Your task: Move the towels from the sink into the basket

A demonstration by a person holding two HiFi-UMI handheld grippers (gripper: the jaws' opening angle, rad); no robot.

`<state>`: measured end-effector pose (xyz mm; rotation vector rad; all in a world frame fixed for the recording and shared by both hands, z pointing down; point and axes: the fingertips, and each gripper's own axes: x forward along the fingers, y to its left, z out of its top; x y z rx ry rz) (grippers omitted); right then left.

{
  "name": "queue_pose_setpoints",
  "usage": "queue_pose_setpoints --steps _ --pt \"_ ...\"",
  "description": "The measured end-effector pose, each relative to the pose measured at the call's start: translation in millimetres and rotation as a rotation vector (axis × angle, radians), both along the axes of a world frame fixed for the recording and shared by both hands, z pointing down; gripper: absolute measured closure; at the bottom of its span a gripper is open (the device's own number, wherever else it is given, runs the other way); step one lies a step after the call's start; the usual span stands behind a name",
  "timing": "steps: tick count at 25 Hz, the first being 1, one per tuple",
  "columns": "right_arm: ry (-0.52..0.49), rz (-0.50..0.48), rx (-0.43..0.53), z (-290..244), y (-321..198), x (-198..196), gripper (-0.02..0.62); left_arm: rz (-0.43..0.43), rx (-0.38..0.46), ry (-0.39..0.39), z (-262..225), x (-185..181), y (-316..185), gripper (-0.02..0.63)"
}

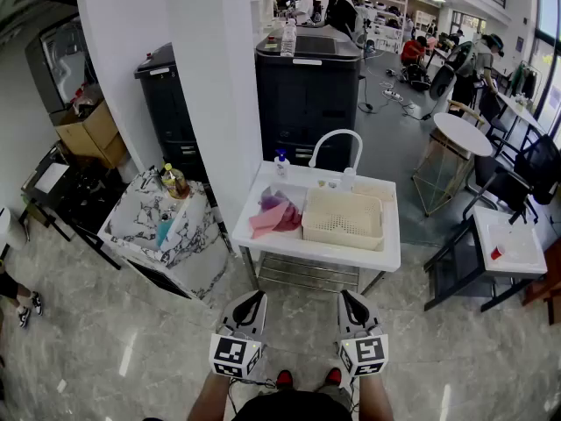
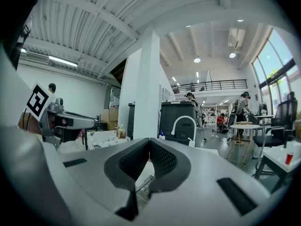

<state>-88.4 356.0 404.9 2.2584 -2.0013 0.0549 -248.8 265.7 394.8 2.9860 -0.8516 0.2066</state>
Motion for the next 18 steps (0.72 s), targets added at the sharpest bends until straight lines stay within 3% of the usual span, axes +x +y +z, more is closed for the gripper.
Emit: queue_pose_setpoints --steps 18 --pt "-0.032 -0.044 0.003 -2 -23 -18 0.566 -0.004 -0.025 0.014 3 -14 -18 0.589"
